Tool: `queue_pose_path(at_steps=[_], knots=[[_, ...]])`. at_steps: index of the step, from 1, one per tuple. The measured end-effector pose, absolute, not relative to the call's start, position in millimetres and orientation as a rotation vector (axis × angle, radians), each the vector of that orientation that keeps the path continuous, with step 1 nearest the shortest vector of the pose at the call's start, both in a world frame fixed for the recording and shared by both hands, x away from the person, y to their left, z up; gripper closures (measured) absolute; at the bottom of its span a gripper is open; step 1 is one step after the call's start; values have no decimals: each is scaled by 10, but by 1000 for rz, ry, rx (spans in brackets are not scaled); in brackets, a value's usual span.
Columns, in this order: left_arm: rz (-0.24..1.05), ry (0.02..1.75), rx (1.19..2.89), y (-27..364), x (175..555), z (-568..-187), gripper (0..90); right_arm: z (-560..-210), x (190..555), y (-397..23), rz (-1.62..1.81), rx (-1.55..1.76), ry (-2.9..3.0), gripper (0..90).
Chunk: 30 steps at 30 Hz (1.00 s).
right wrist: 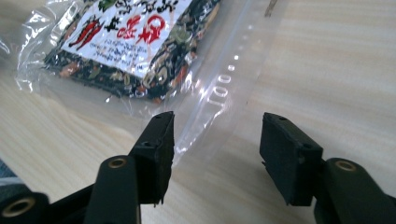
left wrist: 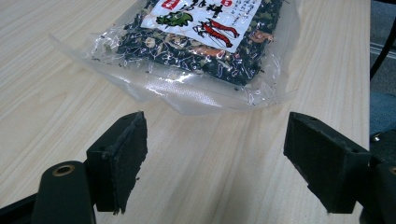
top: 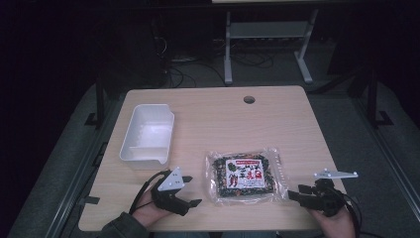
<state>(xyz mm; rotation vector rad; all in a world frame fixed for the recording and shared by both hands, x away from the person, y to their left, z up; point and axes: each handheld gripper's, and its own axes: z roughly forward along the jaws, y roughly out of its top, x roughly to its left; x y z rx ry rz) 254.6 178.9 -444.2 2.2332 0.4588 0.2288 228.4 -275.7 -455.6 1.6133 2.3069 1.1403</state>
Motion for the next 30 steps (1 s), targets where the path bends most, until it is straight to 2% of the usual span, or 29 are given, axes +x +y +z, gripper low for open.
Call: queue_pose_path(at_steps=[14, 30], knots=[[226, 452, 2233, 1778, 2537, -4438, 210, -4625, 2290, -2741, 1114, 1699, 2333, 519], [223, 440, 2239, 1758, 2533, -4441, 209, -4658, 2323, -2709, 1223, 1737, 2352, 536]])
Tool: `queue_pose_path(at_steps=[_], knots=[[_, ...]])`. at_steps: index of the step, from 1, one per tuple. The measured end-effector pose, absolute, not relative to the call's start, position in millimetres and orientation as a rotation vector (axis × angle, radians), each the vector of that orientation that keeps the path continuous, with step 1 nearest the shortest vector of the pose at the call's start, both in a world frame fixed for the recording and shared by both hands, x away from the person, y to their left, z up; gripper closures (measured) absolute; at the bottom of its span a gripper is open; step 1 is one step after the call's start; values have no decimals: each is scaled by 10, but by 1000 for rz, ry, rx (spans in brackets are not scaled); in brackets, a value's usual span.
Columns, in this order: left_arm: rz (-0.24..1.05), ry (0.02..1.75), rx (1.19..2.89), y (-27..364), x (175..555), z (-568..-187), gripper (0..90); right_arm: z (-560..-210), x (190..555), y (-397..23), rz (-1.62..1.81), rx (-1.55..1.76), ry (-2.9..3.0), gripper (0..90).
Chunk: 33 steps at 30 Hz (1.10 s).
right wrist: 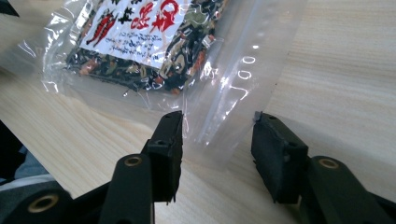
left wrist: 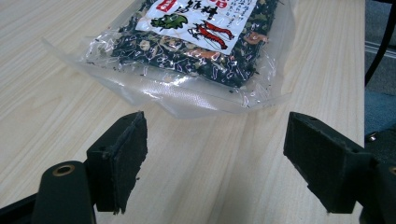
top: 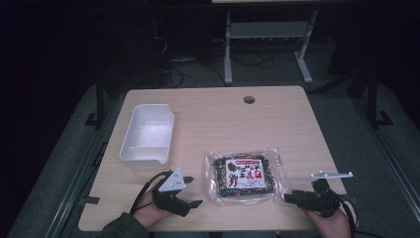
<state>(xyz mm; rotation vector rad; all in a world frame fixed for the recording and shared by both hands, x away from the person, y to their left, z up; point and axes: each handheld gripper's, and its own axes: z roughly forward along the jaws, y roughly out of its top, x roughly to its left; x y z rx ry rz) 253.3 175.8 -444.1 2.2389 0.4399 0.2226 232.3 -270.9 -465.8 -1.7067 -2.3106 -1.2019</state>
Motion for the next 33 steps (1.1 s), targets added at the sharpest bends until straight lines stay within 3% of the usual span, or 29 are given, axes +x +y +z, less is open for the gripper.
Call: queue_pose_path(at_steps=[8, 12, 15, 24, 33], knots=[[215, 430, 2245, 1715, 2533, -4454, 212, -4667, 2400, -2687, -1226, -1718, -2299, 671], [212, 425, 2249, 1706, 2536, -4456, 220, -4670, 2461, -2692, -1286, -1698, -2248, 817], [207, 423, 2246, 1706, 2544, -4454, 225, -4669, 2475, -2700, -1307, -1680, -2231, 872], [209, 426, 2228, 1695, 2584, -4423, 229, -4565, 2551, -2677, -1318, -1613, -2317, 896], [185, 444, 2202, 1624, 2724, -4339, 229, -4113, 2604, -2556, -1395, -1327, -2533, 899]])
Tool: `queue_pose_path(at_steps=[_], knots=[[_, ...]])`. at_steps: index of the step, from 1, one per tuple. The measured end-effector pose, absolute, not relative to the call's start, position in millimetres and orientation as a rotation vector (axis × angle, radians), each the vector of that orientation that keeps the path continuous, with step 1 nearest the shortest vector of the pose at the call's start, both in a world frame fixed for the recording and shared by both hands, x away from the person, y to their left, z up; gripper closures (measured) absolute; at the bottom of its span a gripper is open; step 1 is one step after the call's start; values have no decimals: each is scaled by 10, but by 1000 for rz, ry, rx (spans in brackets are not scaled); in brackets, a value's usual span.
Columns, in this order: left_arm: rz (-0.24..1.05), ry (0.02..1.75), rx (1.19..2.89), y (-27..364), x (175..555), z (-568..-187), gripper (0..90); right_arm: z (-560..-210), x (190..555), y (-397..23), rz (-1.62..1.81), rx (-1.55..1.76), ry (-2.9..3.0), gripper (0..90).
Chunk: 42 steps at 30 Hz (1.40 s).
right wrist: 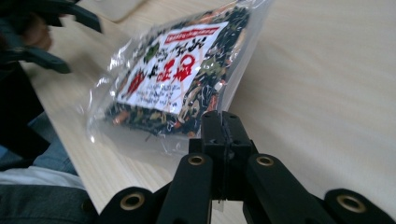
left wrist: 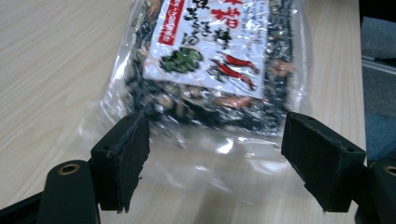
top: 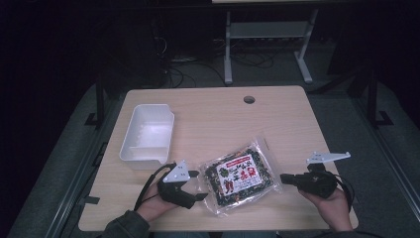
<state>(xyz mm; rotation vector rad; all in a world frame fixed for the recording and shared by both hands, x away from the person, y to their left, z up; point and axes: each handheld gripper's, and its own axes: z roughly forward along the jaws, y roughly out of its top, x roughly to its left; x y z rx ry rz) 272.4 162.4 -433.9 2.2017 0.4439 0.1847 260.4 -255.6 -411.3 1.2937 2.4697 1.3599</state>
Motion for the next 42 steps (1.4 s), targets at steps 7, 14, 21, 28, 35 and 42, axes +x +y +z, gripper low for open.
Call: queue_pose_path(at_steps=[7, 14, 21, 28, 35, 42], knots=[[150, 476, 2176, 1519, 2892, -4326, 218, -3775, 2629, -2485, 1395, 1087, 2521, 898], [108, 497, 2165, 1412, 3041, -4374, 219, -3572, 2640, -2413, 1392, 970, 2540, 897], [26, 541, 2145, 1392, 3166, -4429, 199, -3404, 2656, -2336, 1397, 861, 2553, 897], [-30, 533, 2133, 1395, 3170, -4435, 204, -3314, 2691, -2264, 1418, 812, 2541, 897], [-127, 458, 2171, 1353, 3122, -4462, 354, -3258, 2762, -2228, 1432, 822, 2466, 897], [-106, 391, 2165, 1335, 3028, -4395, 575, -3291, 2768, -2282, 1453, 890, 2349, 897]])
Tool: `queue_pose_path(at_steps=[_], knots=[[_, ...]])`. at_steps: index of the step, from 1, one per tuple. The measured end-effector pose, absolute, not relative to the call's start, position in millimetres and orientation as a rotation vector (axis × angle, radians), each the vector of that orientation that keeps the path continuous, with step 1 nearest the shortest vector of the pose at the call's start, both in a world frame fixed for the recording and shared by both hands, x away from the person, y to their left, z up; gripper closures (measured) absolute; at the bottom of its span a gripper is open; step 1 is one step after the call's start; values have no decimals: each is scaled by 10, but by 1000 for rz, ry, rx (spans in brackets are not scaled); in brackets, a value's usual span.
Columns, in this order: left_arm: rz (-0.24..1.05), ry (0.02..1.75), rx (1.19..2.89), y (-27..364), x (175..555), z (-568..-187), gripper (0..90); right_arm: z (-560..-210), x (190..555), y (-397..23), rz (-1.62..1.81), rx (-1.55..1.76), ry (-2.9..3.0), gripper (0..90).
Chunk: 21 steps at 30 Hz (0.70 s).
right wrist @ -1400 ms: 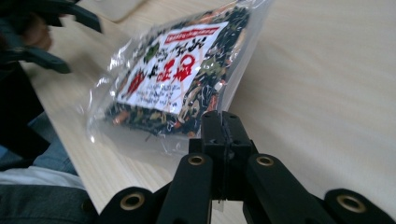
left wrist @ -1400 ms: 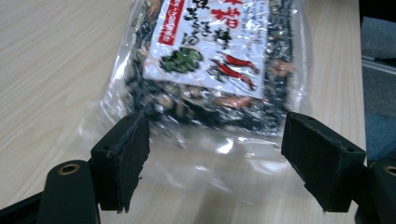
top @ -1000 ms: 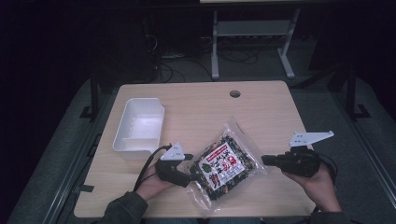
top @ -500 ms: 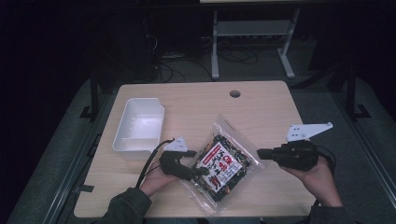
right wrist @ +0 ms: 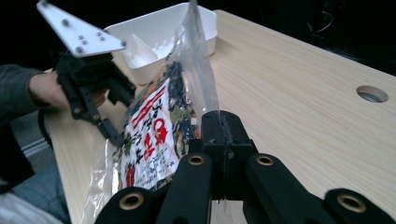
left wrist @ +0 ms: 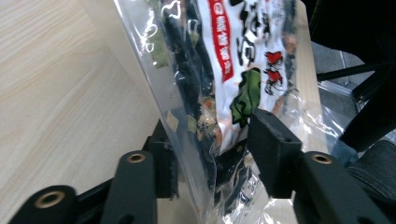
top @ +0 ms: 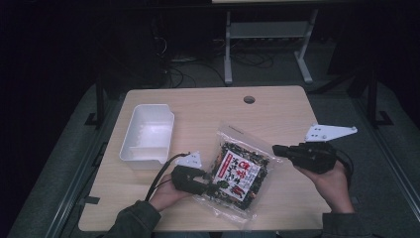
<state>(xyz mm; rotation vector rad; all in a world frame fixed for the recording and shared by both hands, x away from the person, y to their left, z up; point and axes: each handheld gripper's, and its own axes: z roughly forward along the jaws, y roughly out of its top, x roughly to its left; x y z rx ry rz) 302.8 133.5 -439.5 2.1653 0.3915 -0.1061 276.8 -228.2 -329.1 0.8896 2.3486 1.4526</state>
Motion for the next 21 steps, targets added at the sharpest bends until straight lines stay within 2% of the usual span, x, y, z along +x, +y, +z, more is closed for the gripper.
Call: queue_pose_path(at_steps=[8, 9, 11, 12, 13, 16, 21], knots=[[-79, 380, 2178, 1343, 2991, -4383, 591, -3389, 2793, -2311, 1517, 932, 2294, 859], [-78, 379, 2178, 1346, 2988, -4383, 591, -3410, 2799, -2328, 1547, 956, 2270, 785], [-73, 377, 2180, 1351, 2980, -4383, 591, -3446, 2813, -2345, 1576, 978, 2266, 693], [-69, 375, 2181, 1354, 2978, -4384, 591, -3446, 2813, -2345, 1576, 978, 2266, 693], [-65, 377, 2186, 1362, 2972, -4385, 590, -3495, 2823, -2354, 1611, 998, 2259, 570], [-55, 376, 2194, 1374, 2963, -4390, 588, -3567, 2818, -2357, 1661, 1022, 2241, 439], [-41, 376, 2202, 1391, 2948, -4391, 587, -3669, 2795, -2354, 1671, 1057, 2221, 357]])
